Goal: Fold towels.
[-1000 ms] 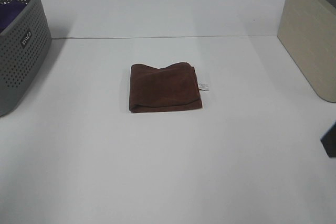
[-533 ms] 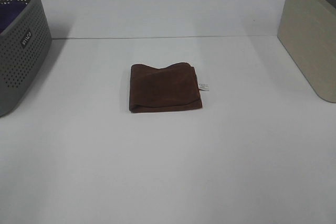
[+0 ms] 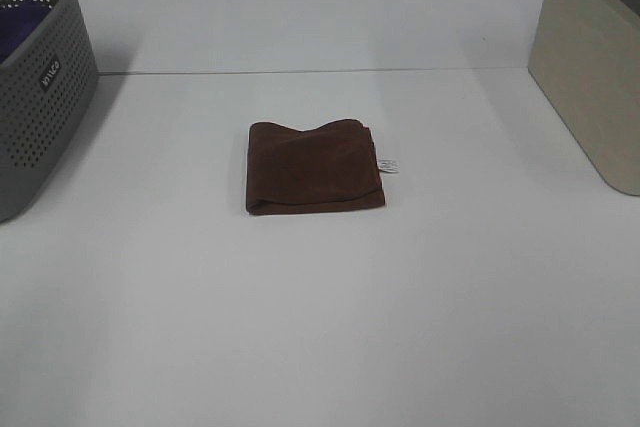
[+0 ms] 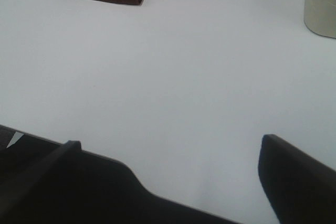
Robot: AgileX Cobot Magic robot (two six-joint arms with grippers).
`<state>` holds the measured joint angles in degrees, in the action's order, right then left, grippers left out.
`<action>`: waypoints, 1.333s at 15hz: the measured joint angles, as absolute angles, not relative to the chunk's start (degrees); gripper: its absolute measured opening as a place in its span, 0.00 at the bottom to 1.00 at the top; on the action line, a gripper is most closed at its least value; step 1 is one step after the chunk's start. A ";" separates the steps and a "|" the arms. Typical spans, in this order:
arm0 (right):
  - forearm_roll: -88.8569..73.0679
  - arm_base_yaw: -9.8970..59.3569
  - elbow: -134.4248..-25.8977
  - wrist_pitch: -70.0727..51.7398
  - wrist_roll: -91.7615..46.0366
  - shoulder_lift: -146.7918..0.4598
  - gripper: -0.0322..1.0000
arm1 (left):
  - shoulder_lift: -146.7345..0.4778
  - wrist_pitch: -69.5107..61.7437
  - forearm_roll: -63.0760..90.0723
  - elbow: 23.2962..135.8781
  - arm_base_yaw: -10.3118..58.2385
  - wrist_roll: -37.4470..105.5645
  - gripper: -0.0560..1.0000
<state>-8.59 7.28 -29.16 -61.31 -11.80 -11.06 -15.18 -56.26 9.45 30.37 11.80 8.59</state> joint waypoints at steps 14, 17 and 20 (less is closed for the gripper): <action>-8.94 7.28 -29.16 -61.31 -12.55 -11.00 0.85 | -15.18 -60.79 15.07 29.05 11.80 15.07 0.62; -8.94 7.28 -29.16 -61.31 -12.55 -11.00 0.85 | -15.18 -60.79 15.07 29.05 11.80 15.07 0.62; -9.00 7.16 -29.16 -61.31 -12.55 -11.00 0.85 | -14.50 -60.79 15.07 29.05 10.37 15.13 0.62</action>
<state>-9.00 7.16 -29.16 -61.31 -12.55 -11.00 -14.50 -60.79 15.07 29.05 10.37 15.13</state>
